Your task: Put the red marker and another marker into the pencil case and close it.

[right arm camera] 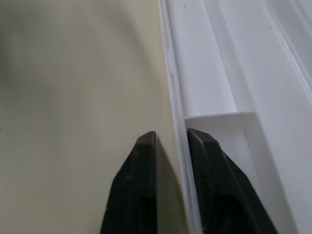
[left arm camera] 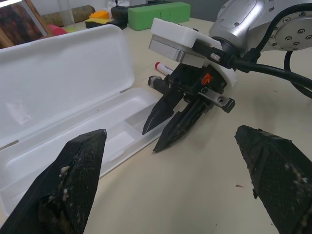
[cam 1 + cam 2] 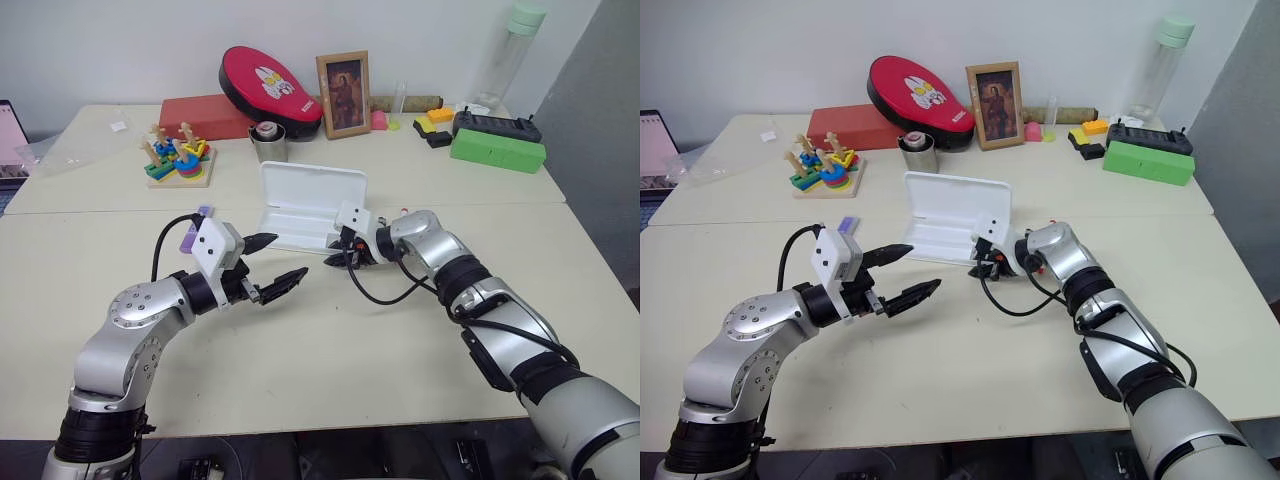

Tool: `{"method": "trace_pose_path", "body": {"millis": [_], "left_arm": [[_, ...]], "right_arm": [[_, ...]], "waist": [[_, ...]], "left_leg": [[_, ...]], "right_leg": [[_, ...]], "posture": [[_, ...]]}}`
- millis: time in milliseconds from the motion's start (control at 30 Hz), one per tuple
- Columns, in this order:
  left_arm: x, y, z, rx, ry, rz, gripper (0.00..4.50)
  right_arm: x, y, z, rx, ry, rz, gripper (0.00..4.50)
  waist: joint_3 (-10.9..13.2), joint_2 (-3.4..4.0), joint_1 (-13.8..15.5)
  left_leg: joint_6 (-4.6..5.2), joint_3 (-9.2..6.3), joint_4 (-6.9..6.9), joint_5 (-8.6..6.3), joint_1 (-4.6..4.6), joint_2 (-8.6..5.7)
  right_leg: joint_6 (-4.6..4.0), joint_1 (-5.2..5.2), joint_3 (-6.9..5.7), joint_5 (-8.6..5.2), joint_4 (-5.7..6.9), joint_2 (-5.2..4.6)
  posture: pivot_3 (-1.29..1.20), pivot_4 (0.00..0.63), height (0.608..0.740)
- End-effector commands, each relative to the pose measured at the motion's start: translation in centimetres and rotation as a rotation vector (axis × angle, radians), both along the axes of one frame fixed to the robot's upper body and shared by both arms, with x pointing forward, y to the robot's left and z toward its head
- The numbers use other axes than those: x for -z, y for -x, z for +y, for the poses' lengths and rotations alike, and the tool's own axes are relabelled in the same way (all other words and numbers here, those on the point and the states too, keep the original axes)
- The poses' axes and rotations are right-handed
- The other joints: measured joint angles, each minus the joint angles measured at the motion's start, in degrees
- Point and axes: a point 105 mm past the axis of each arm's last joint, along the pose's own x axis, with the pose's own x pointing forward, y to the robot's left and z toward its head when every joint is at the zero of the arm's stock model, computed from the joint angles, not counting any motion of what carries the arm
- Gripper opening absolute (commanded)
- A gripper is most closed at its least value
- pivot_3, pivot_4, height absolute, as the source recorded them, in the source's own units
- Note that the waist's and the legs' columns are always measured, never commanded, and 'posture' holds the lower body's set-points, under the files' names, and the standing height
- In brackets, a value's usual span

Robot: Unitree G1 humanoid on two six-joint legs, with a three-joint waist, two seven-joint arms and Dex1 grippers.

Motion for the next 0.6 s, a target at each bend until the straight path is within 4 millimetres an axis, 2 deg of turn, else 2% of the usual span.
{"method": "trace_pose_path", "body": {"millis": [33,233,367,600], "left_arm": [[-1.0,0.4,0.1,0.007,0.010,-0.041,4.50],[-0.9,0.6,0.2,0.008,0.005,-0.034,4.50],[-0.2,2.7,1.0,0.052,-0.067,0.026,4.50],[0.5,4.3,1.0,0.098,-0.092,0.096,4.50]], "right_arm": [[-1.0,0.0,0.4,-0.026,-0.031,-0.029,0.01],[-1.2,0.3,0.4,-0.044,-0.049,-0.042,0.01],[-1.0,3.9,0.5,-0.229,-0.058,-0.079,0.01],[1.0,9.2,0.7,-0.304,-0.041,-0.034,0.01]], "waist": [[0.0,0.00,0.0],[0.0,0.00,-0.1],[0.0,0.00,-0.2],[0.0,0.06,-0.2]], "left_leg": [[0.00,0.00,0.00,0.00,0.00,0.00],[0.00,-0.01,0.00,0.00,0.00,0.00],[0.00,-0.02,-0.02,0.00,-0.01,0.00],[0.00,-0.09,0.00,0.00,-0.03,0.01]], "right_leg": [[0.00,0.00,0.00,0.00,0.00,0.00],[0.00,0.00,-0.01,0.00,0.01,0.00],[0.00,0.00,-0.01,0.00,-0.01,0.00],[-0.01,0.01,-0.08,-0.02,0.03,0.00]], "posture": [[0.00,0.150,0.740],[0.00,0.150,0.740],[0.00,0.150,0.740],[0.00,0.150,0.740]]}}
